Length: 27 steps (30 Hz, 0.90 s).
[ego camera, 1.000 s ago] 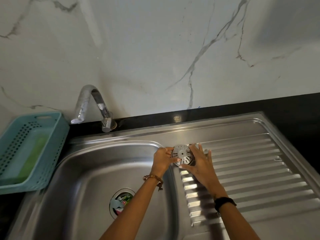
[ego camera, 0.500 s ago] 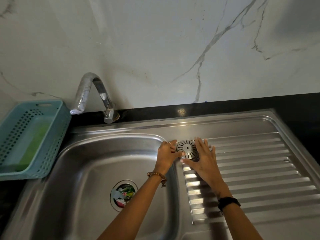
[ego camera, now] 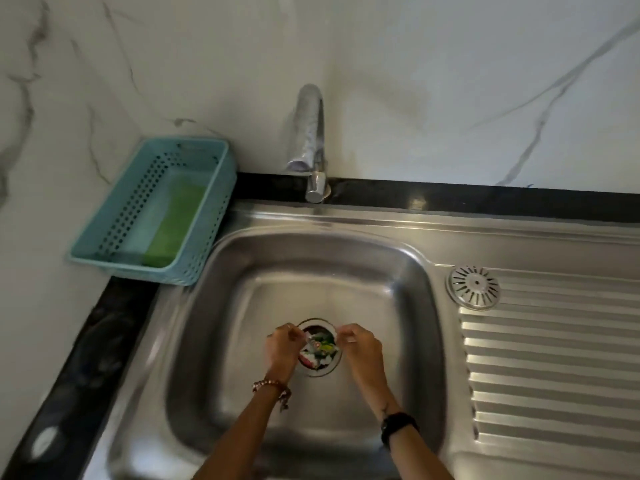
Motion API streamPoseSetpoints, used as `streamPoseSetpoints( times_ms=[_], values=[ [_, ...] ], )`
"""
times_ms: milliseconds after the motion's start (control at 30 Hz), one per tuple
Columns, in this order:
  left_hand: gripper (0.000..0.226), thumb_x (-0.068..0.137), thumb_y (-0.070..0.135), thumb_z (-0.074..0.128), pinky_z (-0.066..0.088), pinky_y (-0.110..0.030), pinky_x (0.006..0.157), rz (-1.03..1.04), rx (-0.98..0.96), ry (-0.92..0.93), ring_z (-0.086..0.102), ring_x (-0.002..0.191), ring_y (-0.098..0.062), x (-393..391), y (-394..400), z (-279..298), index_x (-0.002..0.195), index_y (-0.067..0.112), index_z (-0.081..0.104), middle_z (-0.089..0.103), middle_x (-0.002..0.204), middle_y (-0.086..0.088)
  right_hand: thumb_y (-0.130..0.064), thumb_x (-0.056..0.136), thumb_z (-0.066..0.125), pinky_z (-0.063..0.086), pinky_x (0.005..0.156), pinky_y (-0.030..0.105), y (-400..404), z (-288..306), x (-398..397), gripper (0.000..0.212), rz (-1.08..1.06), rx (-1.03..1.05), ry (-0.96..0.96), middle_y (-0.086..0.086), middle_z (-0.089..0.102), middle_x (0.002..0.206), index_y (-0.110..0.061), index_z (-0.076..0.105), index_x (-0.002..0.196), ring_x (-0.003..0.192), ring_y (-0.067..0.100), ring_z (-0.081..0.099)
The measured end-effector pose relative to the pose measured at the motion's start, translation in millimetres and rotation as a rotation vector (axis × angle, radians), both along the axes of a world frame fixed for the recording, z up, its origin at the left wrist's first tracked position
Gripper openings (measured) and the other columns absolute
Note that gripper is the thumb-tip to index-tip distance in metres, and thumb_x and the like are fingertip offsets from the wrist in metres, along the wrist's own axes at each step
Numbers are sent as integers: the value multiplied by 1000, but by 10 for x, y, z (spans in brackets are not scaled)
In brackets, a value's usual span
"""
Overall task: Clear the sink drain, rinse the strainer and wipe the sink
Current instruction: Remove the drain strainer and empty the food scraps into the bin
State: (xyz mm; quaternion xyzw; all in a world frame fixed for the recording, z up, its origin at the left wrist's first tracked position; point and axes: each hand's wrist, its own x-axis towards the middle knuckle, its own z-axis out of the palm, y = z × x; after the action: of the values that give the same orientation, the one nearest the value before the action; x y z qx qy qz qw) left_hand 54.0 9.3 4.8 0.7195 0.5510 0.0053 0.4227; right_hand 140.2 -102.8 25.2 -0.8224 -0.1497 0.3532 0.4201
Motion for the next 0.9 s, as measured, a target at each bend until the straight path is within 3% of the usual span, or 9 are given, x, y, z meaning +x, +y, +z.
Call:
streamPoseSetpoints(
  times_ms=[133,300,433,533,633,700,767,833,900],
  values=[
    [18,84,4,54,47,-28,78,-246,81,98,63,95,-25,-185,171,-212,94,9,68,67,102,-11,-19,93,48,52,78,28,145,-249,-41,23,138,-228,-112,8,67,110,-12,63,110,98,20,62],
    [38,89,13,51,48,-33,88,-655,343,232,50,113,-22,-126,249,-419,127,18,49,48,121,-7,-42,86,58,47,89,32,290,-489,-98,42,418,-436,-350,3,56,118,-19,57,122,109,21,54],
    [29,94,12,42,43,-32,91,-808,440,320,50,114,-24,-94,284,-504,120,13,54,49,124,-9,-32,93,47,40,92,33,346,-637,-155,33,485,-511,-494,3,57,122,-21,56,123,112,22,52],
    [12,79,20,68,50,-23,71,-837,517,330,62,88,-15,-107,312,-422,91,18,68,63,100,-3,-21,90,49,41,93,33,350,-681,-162,32,465,-532,-528,3,60,121,-18,57,121,110,21,54],
    [18,55,22,85,50,-20,50,-810,533,272,63,63,-12,-139,312,-351,62,19,68,65,75,0,-28,88,55,44,91,31,338,-594,-193,29,349,-478,-507,1,64,113,-19,61,115,103,18,58],
    [9,77,20,70,52,-26,65,-688,412,211,62,80,-18,-161,317,-293,80,12,69,62,93,-5,-32,88,58,50,85,31,311,-481,-205,26,270,-405,-483,1,66,106,-18,65,108,94,16,62],
    [16,88,20,56,51,-28,75,-553,340,118,59,92,-20,-200,323,-301,96,11,66,56,107,-5,-28,87,60,51,70,18,268,-338,-212,21,168,-300,-430,1,67,102,-16,66,103,84,12,61],
    [13,86,20,59,50,-26,73,-447,273,15,59,86,-18,-247,330,-185,94,13,67,59,103,-3,-23,87,61,41,52,5,213,-200,-218,16,71,-194,-361,-1,65,96,-15,66,100,73,3,56],
    [6,83,19,63,45,-20,67,-327,168,-83,57,77,-14,-315,335,-39,86,16,67,63,94,0,-19,86,62,40,50,2,169,-75,-226,8,-30,-61,-269,-3,64,92,-16,66,92,72,-1,55]
  ],
)
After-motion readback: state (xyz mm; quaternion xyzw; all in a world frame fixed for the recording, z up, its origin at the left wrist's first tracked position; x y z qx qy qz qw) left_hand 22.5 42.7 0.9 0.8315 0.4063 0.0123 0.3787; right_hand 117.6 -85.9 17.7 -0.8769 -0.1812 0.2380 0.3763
